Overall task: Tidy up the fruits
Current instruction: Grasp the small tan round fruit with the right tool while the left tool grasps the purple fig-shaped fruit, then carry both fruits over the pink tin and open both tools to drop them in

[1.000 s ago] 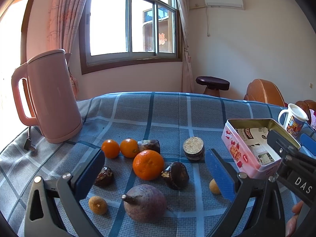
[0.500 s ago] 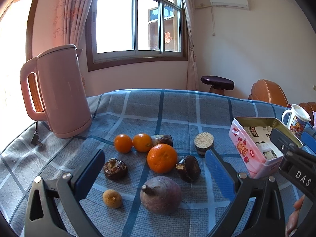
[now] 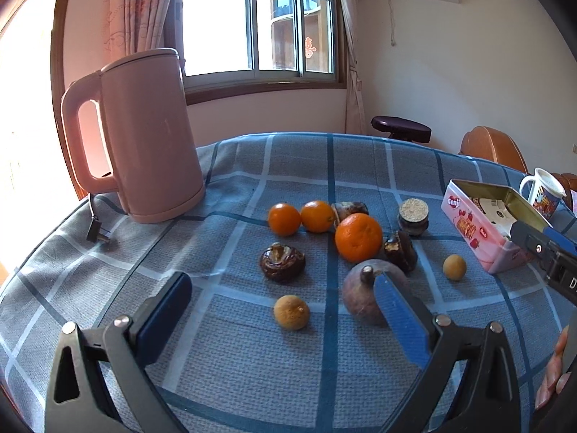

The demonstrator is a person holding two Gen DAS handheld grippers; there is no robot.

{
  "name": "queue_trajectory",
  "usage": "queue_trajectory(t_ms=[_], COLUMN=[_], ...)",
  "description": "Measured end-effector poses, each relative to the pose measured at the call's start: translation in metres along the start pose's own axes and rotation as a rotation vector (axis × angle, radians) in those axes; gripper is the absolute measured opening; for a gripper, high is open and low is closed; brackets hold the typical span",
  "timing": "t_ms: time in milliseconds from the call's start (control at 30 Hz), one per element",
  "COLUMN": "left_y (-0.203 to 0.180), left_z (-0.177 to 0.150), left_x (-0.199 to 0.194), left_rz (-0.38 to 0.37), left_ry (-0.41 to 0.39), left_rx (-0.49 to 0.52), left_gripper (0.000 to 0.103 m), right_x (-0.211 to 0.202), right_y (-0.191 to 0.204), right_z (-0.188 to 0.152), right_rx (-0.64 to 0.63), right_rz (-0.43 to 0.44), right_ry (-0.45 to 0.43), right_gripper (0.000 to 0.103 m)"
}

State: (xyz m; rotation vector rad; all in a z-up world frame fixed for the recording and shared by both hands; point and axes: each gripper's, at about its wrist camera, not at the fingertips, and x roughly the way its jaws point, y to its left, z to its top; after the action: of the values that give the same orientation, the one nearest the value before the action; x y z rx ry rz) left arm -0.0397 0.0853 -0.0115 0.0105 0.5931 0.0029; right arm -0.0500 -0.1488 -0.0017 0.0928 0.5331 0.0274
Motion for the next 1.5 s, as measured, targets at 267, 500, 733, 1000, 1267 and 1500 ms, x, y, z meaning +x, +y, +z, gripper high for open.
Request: queue_trajectory(t_ms=[267,500,733,1000,1267,1500], left_y=[0.020,0.017,0.010,-0.025,-0.051,-0.048], left_z=[-0.007,-0.010,-0.004,0.011,0.014,0.007], left_x=[0.001,0.006,0.009,0.013,0.045,0.064], left_rz=[-0.061,-0.097,-0.194,-0.255,-0.236,-0.315], left_ry=[0.078,0.111,0.125,0.112,0.179,0.262], left_rx=[0.044,0.081,0.052,0.115,0.163,0.073], left_gripper=[0.102,0.102,0.096,0.096,0.076,0.056], right_x=[0.023,0.055,0.087,0.088,0.052,0.051], right_y=[0.033,0.031,0.035,0.032,0.021,0.019], right_z=[-0.011,-0.011,-0.005,-0.006,-0.003,0.000], right_rx=[-0.076,-0.030,-0.030,-0.047,-0.054,-0.044], right_rz=[0.121,0.122,0.099,0.134,0.189,0.208], right_ry=[0.144,0.265,0.347,0.358,0.231,0.208], right_gripper=[0.055,0.055,0.047,0.031,0.032,0.032])
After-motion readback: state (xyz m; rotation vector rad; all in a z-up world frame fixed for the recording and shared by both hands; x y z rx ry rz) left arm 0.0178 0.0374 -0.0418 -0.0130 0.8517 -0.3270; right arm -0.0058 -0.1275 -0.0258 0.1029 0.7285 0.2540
